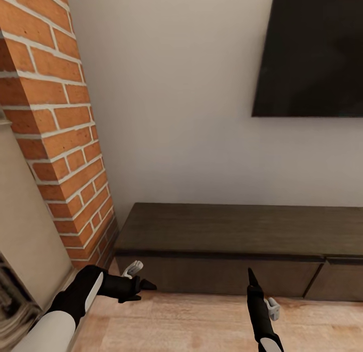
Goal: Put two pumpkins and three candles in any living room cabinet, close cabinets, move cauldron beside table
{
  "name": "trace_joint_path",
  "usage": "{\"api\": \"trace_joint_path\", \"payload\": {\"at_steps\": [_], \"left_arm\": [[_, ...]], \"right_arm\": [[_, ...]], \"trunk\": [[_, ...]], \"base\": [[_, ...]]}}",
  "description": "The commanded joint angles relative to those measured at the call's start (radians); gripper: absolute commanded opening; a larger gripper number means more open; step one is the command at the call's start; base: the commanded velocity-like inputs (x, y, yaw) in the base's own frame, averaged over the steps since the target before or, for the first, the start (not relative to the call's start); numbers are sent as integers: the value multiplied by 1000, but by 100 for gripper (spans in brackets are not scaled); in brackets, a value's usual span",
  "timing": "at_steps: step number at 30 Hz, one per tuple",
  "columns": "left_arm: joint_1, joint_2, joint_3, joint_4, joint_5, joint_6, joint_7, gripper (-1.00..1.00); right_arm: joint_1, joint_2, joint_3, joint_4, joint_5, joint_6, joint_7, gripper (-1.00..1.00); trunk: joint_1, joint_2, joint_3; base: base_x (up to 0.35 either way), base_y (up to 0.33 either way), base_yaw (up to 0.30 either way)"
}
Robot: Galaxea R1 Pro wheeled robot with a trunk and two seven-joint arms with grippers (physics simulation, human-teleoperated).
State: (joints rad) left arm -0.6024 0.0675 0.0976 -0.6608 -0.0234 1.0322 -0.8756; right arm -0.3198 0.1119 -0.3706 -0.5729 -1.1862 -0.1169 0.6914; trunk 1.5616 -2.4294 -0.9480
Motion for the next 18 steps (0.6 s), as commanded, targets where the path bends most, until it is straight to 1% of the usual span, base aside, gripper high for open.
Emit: {"api": "trace_joint_path", "payload": {"at_steps": [1,5,6,7,10,15,18], "left_arm": [[-1,0,2,0,-3,7,-4,100],[0,0,2,0,-3,6,-4,100],[0,0,2,0,-3,6,-4,100],[0,0,2,0,-3,6,-4,100],[0,0,2,0,-3,6,-4,100],[0,0,2,0,-3,5,-3,100],[0,0,2,0,-3,5,-3,100]], "right_arm": [[-1,0,-2,1,-6,3,5,100],[-1,0,-8,2,-6,18,5,100],[-1,0,-25,10,-6,21,5,100],[-1,0,-35,16,-6,21,5,100],[-1,0,-55,26,-6,22,5,100],[-1,0,-61,30,-6,22,1,100],[-1,0,-62,30,-6,22,-29,100]], "trunk": [[0,0,-1],[0,0,-1],[0,0,-1],[0,0,-1],[0,0,-1],[0,0,-1],[0,0,-1]], "base": [[46,0,0],[95,0,0],[36,0,0],[23,0,0],[10,0,0],[21,0,0],[218,0,0]]}}
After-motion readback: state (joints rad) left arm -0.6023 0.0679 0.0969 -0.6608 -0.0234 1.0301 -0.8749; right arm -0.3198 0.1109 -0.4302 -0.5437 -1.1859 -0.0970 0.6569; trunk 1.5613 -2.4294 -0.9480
